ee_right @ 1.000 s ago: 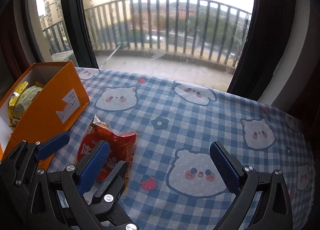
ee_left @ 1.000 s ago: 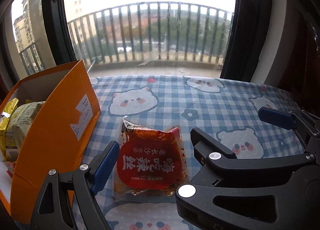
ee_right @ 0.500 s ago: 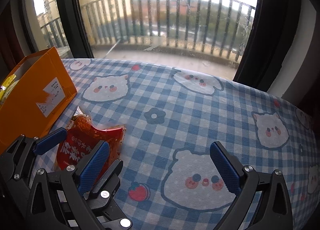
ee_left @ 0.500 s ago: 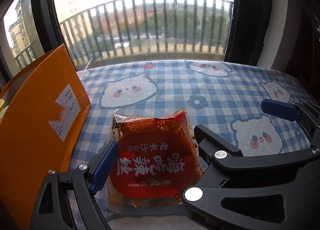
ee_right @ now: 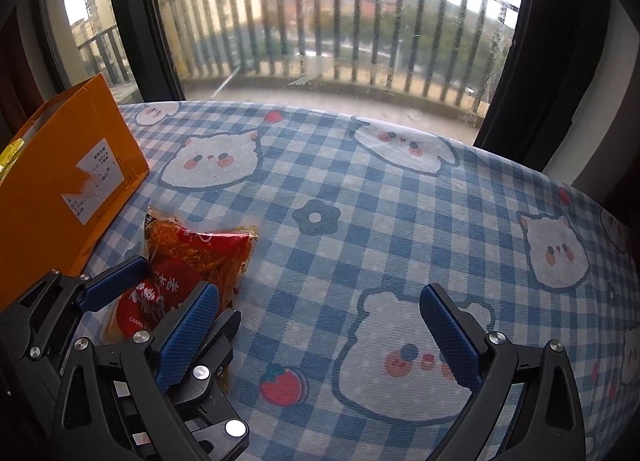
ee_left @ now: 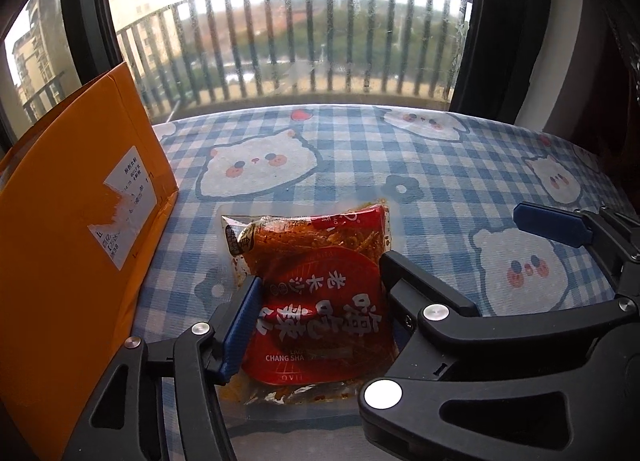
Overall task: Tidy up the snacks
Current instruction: 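Lower the left tool onto the red spicy-strip packet and close it, then lift the red packet with the left tool and carry it over the box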
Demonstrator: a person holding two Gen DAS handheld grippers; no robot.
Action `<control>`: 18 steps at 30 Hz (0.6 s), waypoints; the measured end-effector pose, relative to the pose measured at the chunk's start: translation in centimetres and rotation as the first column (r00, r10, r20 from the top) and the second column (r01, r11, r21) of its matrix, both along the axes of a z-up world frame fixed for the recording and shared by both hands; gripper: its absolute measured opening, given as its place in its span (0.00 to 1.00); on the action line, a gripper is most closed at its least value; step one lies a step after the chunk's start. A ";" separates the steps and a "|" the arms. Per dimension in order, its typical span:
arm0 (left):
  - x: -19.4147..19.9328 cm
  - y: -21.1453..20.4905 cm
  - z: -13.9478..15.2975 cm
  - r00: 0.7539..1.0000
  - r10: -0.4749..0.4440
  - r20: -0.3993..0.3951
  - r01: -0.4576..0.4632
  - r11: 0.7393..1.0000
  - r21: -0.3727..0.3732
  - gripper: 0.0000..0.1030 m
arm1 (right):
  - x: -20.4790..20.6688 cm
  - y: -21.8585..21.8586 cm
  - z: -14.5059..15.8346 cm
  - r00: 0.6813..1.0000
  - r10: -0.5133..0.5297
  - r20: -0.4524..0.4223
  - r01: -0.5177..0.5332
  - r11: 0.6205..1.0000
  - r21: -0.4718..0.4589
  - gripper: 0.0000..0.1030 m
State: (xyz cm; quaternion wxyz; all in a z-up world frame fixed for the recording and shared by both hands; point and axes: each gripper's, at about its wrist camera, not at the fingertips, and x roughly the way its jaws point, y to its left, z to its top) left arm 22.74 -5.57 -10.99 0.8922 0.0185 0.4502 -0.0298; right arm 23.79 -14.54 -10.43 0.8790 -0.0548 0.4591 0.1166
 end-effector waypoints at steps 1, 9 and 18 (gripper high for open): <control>-0.1 0.0 0.0 1.000 0.001 0.008 -0.001 1.000 0.001 0.54 | 0.0 0.0 0.1 1.000 0.005 0.000 -0.005 1.000 0.009 0.99; -0.8 -0.4 0.9 0.999 -0.019 0.029 0.019 1.000 0.005 0.34 | -0.3 0.3 0.6 1.000 -0.004 0.006 0.005 1.000 -0.019 0.99; -1.0 -0.2 1.7 0.999 -0.016 0.042 0.016 1.000 -0.009 0.31 | -0.6 0.4 1.3 1.000 -0.004 0.006 0.004 1.000 -0.008 0.99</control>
